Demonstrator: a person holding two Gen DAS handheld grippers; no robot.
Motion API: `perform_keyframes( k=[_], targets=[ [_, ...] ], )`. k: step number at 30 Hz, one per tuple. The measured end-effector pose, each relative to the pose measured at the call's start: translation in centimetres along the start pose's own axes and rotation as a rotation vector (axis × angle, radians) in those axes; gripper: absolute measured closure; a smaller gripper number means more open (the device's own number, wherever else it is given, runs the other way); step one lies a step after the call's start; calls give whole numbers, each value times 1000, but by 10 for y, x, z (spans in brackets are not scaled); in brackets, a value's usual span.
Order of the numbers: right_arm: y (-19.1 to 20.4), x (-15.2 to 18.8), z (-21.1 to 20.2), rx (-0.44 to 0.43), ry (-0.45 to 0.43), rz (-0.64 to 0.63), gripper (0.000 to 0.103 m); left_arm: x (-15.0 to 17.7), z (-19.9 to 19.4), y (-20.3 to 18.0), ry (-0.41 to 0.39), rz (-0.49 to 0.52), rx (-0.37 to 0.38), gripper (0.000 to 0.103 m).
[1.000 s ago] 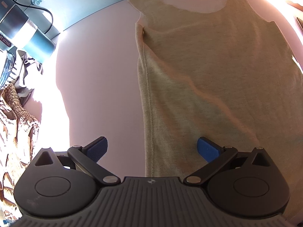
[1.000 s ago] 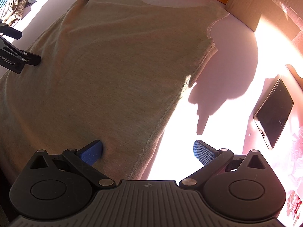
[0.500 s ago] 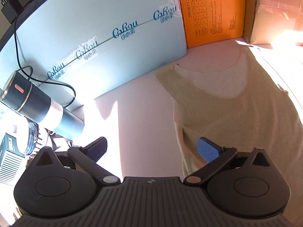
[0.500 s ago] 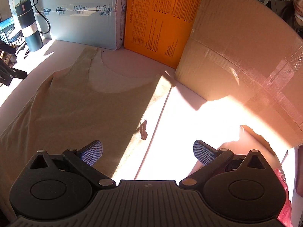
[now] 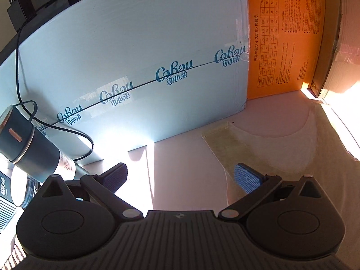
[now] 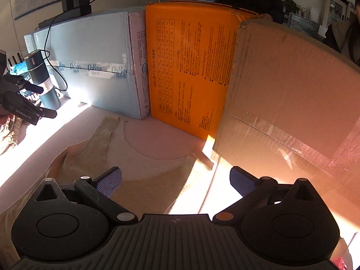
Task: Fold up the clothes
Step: 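Grasp the beige top's hem with both grippers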
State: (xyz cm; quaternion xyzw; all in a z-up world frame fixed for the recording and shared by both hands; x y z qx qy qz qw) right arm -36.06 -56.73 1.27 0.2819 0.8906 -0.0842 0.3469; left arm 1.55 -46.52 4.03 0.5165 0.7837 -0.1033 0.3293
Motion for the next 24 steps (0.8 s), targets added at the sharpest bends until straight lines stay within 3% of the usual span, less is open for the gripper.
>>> perform_keyframes(
  k=[5, 10, 14, 20, 24],
  targets=[
    [-31, 8, 44, -60, -2, 70, 0, -6, 44, -6, 21, -99, 103, 1],
    [-61, 14, 88, -136, 1, 156, 1, -7, 83, -15, 7, -126, 164, 2],
    [-76, 25, 116, -183, 3, 227, 9, -7, 104, -22, -19, -154, 173, 4],
    [-87, 33, 141, -222, -44, 283, 10, -10, 130, -28, -50, -170, 192, 7],
    [-88, 35, 151, -259, -57, 277, 27, -11, 139, -30, -57, -160, 198, 11]
  ],
)
Point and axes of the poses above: each gripper's, at about its wrist camera, not at the fingertips, and z roughly the way its jaws point, y to its left, x to its underside, the point moved 3 cm from there along z, roughly the way its jaws point, and after that the axes turned 1 degree about -z, right-handed, at the moved point
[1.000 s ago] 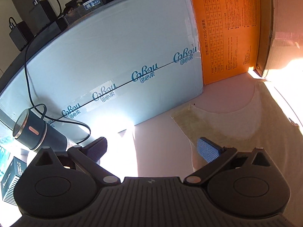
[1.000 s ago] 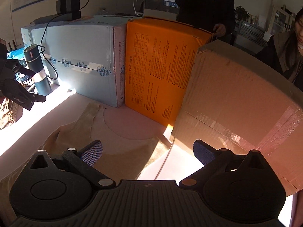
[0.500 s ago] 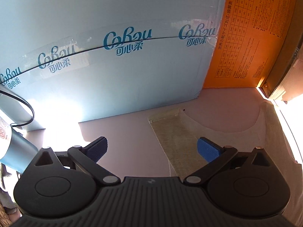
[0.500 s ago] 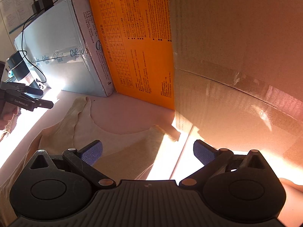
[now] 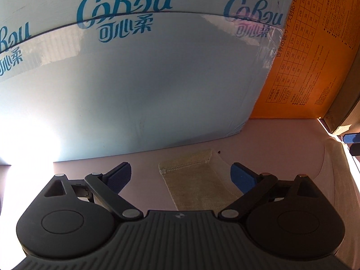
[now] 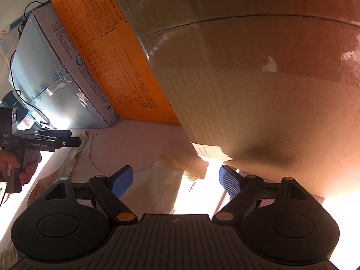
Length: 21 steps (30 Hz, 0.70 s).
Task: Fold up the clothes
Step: 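Grasp the beige top's hem with both grippers, then lift the hem with both grippers, fold it over toward the collar, release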
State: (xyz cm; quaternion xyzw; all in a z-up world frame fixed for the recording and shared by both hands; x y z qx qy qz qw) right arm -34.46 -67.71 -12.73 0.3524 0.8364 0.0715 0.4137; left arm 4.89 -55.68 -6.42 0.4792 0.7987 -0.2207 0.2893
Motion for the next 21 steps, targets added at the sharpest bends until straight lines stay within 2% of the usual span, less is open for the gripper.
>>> perform_keyframes(
  k=[2, 8, 9, 10, 11, 12, 13, 14, 15, 21],
  targets=[
    [0, 1, 5, -11, 8, -19, 39, 0, 4, -1, 1, 12, 9, 11],
    [-2, -2, 10, -48, 14, -45, 41, -3, 13, -6, 4, 96, 29, 12],
    [-2, -2, 10, -51, 19, -56, 42, -3, 13, -7, 6, 106, 27, 12],
    [-2, -1, 9, -48, 26, -67, 49, -4, 14, -8, 7, 116, 26, 12],
    [-1, -1, 9, -41, 32, -74, 59, -4, 13, -10, -1, 132, 28, 20],
    [-1, -1, 9, -29, 39, -82, 65, -4, 12, -12, -11, 149, 31, 41],
    [1, -1, 10, -19, 50, -92, 84, -4, 10, -15, -20, 164, 49, 54],
    [3, 0, 11, -17, 68, -102, 97, -5, 9, -18, -16, 171, 62, 75],
    [6, 1, 11, -21, 81, -114, 97, -6, 9, -21, -10, 177, 74, 97],
    [18, 0, 9, -20, 94, -109, 98, -7, 2, -31, -17, 194, 104, 99]
  ],
)
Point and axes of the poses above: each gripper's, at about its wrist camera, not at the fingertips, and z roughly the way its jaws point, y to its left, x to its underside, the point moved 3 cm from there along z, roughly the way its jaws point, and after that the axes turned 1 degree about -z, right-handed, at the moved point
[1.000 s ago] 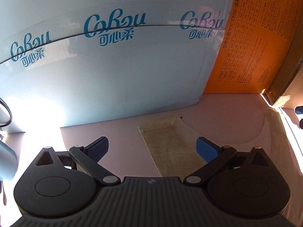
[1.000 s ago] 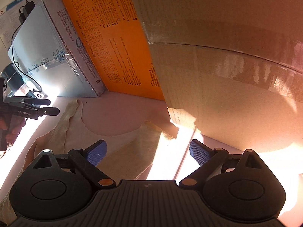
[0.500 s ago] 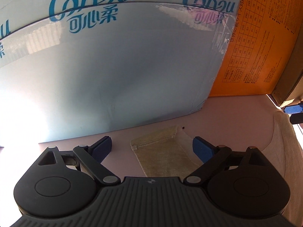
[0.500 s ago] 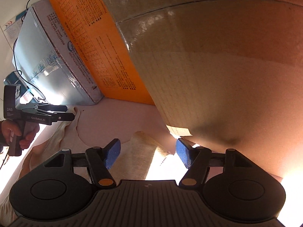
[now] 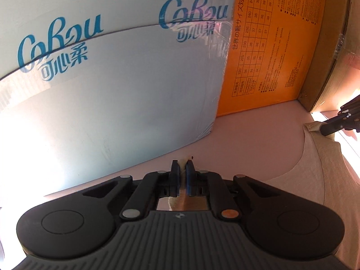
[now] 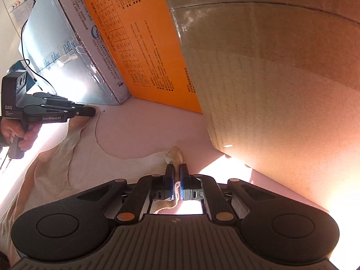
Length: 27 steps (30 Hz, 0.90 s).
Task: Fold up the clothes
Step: 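Lift the hem with both grippers, fold it over toward the collar, release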
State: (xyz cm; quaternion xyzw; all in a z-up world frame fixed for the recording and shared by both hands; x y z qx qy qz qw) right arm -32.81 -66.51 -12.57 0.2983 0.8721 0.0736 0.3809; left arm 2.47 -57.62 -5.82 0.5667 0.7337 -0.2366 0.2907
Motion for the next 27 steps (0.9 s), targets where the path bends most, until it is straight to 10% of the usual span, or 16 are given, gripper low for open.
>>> perform_keyframes(
  k=[27],
  targets=[
    [130, 41, -138, -120, -158, 57, 98, 28, -182, -41, -165, 133, 102, 98]
  ],
)
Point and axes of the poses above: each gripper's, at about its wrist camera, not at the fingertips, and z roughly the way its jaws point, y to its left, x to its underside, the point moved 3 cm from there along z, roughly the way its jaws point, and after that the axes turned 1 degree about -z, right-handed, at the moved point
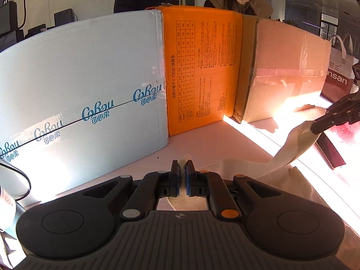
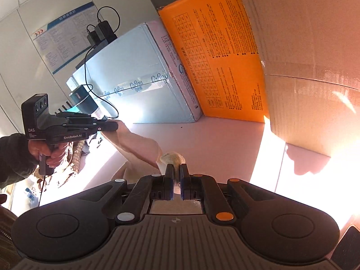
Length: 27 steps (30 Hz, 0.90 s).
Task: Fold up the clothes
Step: 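Lift the hem with both grippers, fold it over toward the collar, release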
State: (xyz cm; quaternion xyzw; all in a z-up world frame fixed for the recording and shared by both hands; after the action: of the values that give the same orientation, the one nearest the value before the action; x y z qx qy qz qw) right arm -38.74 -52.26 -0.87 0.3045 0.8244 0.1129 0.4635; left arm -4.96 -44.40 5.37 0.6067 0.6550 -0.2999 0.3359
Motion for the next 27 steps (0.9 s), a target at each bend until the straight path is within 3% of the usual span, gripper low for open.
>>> perform_keyframes(
  k=[9, 19, 22, 23, 24, 27],
  targets=[
    [60, 62, -49, -29, 14, 32, 98, 53, -89, -28, 23, 51, 67, 98],
    [88, 143, -57, 3, 125, 81, 97, 130, -105, -53, 167, 14, 103, 96],
    [87, 160, -48, 43, 182, 94, 88, 149, -101, -59, 215, 47, 86, 74],
    [86, 165, -47, 62, 197, 93, 73, 152, -102, -60, 217, 60, 79, 61],
    [85, 168, -47, 78, 203, 91, 68, 154, -106, -61, 214, 71, 80, 51],
    [83, 169, -52, 101, 179, 99, 62, 160, -121, -62, 200, 99, 88, 39]
  ],
)
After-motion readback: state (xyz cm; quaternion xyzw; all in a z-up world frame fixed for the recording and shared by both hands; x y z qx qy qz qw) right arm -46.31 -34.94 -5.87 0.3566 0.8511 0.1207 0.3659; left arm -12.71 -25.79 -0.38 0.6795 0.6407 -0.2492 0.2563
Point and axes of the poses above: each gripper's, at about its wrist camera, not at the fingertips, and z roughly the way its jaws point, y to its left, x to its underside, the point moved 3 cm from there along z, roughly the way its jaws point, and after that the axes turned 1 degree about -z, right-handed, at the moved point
